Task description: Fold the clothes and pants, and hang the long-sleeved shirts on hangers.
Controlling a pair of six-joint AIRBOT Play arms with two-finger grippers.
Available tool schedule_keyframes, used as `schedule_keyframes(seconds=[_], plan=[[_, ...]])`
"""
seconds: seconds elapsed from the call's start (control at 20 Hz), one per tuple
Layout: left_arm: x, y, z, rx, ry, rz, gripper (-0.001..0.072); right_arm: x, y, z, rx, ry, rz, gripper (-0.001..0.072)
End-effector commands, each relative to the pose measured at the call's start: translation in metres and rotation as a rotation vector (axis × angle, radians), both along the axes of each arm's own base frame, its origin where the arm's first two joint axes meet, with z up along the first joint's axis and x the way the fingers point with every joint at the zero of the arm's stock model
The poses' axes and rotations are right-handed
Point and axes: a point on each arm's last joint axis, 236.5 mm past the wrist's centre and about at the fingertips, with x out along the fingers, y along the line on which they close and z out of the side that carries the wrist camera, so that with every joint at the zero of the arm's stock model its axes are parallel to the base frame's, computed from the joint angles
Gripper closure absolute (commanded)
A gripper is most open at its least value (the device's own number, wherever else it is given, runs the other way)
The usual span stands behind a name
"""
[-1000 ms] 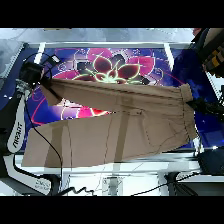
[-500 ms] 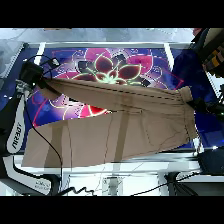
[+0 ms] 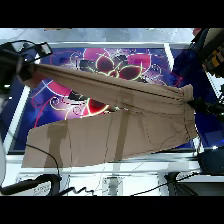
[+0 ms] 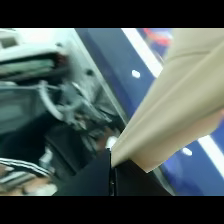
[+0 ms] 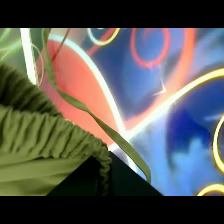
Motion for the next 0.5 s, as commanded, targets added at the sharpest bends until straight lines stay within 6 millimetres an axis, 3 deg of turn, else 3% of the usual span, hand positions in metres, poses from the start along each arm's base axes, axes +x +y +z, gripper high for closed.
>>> schedule_keyframes(seconds=[0.0, 0.15, 0.25, 0.45], plan=[[-0.064, -0.010, -0.009, -0.075, 0.231, -0.145, 0.0694, 0.000, -0.002, 0.000, -0.016, -0.001, 0.001, 0.0691], [-0.048, -0.020, -0.048, -0.081, 0.378, -0.407, 0.0694, 0.000, -0.003, -0.001, -0.023, -0.001, 0.002, 0.0691], [-0.029, -0.014, -0.101, -0.173, 0.462, -0.398, 0.0694, -0.002, -0.005, -0.003, -0.039, 0.007, 0.009, 0.0691], [0.061, -0.002, -0.196, -0.135, 0.408, -0.427, 0.0693, -0.006, -0.007, -0.008, -0.063, 0.028, 0.022, 0.0691]])
